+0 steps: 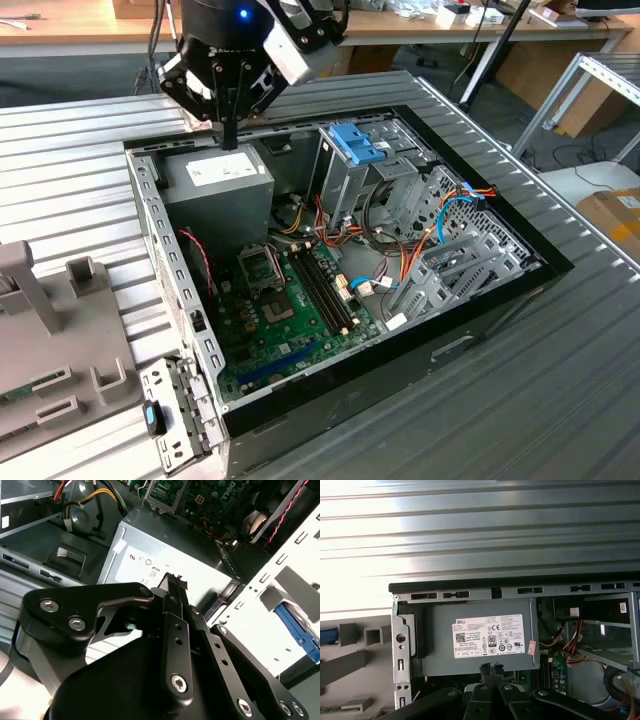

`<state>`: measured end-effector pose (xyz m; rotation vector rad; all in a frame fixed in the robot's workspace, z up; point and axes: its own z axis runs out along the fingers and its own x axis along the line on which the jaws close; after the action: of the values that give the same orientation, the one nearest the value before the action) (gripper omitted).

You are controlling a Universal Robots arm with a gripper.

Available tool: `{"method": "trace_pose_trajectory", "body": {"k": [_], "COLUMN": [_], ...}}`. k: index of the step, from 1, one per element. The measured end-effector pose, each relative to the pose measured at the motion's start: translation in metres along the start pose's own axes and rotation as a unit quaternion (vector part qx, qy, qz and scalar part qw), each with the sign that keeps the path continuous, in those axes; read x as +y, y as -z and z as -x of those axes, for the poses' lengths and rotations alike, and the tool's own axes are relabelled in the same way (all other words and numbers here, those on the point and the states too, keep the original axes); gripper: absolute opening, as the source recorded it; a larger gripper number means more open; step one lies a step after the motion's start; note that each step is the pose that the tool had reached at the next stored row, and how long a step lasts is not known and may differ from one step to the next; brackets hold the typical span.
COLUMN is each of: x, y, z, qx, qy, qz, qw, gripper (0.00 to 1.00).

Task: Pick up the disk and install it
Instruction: 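Reach for the disk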

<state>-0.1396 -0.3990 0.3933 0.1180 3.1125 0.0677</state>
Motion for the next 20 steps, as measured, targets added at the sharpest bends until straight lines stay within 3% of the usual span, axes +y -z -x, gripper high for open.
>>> {"method": "trace_pose_trajectory", "body": {"k": [5,8,16,20], "x": [-0.0013,-0.0017,-0.0042,-0.0051], "y": [0.0005,0.0007,0.0016,0.0019], "z": [-0.0172,-0.0232,-0.0563,-0.0676], "qx": [0.0,0.0,0.0,0.0], "qy": [0.0,0.0,0.0,0.0], "qz": [0.0,0.0,0.0,0.0], "qw": [1.0,1.0,1.0,1.0], "gripper": [0.11,0.11,0.11,0.11]}}
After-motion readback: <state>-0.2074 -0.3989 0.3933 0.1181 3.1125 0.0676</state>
